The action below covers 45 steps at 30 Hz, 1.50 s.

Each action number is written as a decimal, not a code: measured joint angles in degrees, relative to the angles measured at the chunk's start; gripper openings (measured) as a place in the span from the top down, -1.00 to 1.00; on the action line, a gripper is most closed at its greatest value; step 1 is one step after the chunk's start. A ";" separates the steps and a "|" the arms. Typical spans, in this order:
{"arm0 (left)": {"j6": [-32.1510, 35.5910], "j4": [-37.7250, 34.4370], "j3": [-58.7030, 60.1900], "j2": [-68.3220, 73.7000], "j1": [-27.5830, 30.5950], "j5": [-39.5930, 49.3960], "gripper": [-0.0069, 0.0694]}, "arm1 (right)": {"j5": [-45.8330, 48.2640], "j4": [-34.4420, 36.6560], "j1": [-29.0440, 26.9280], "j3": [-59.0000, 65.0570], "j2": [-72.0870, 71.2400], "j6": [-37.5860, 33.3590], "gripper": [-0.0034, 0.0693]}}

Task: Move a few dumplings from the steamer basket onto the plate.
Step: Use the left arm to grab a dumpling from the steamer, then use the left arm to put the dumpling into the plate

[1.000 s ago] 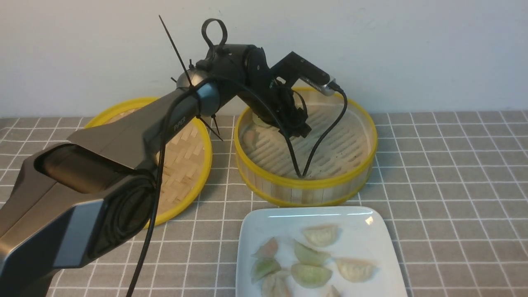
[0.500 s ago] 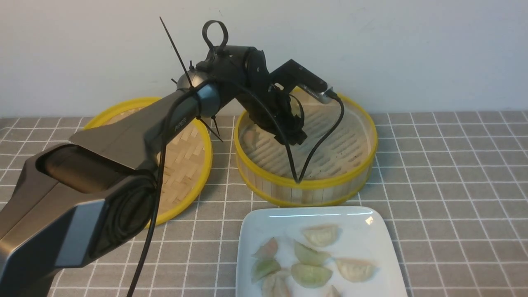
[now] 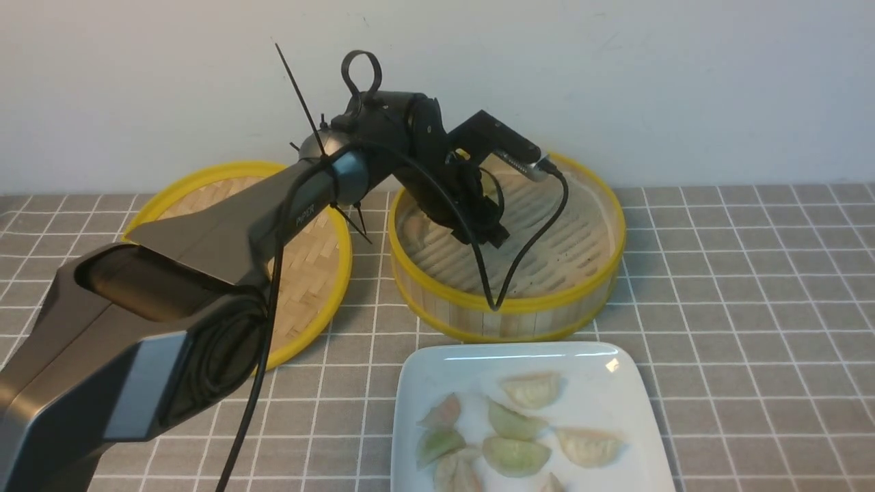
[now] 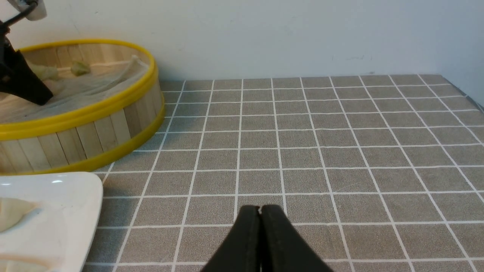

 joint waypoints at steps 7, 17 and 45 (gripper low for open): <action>-1.67 -0.30 -2.55 -1.61 0.00 10.46 0.36 | 0.00 0.00 0.00 0.00 0.00 0.00 0.95; -6.54 -1.79 -7.21 -11.55 0.00 21.86 0.36 | 0.00 0.00 0.00 0.00 0.00 0.00 0.95; -6.60 -4.70 37.48 -27.87 -13.83 21.38 0.03 | 0.00 0.00 0.00 0.00 0.00 0.00 0.95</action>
